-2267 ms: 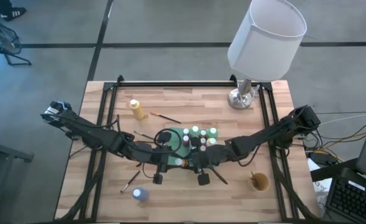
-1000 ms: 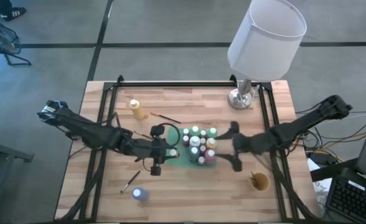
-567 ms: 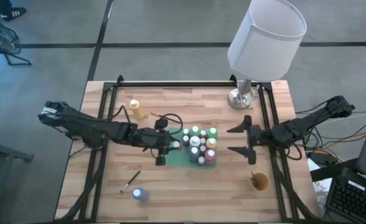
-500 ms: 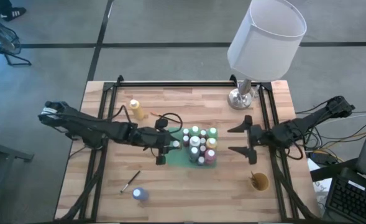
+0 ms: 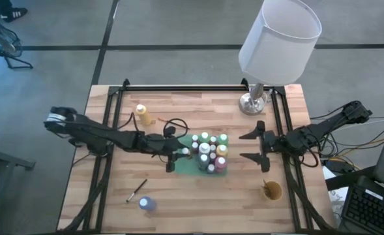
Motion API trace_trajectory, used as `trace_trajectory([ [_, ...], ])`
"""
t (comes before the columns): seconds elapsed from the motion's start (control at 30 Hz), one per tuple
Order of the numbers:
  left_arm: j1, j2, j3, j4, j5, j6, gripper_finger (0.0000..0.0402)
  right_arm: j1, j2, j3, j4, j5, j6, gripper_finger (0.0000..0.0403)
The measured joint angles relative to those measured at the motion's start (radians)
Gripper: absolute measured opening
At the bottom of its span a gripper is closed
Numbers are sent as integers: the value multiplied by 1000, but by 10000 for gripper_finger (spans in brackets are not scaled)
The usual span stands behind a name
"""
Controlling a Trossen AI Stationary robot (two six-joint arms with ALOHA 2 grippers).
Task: Pick & Place Paint Supplies
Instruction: Put the dark yellow paint bottle into the green bin
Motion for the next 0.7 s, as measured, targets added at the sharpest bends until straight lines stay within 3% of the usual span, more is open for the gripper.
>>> trace_trajectory([
  [0.7,21,285,99,103,0,-35,124,0,6,0,-2,0,-3,273],
])
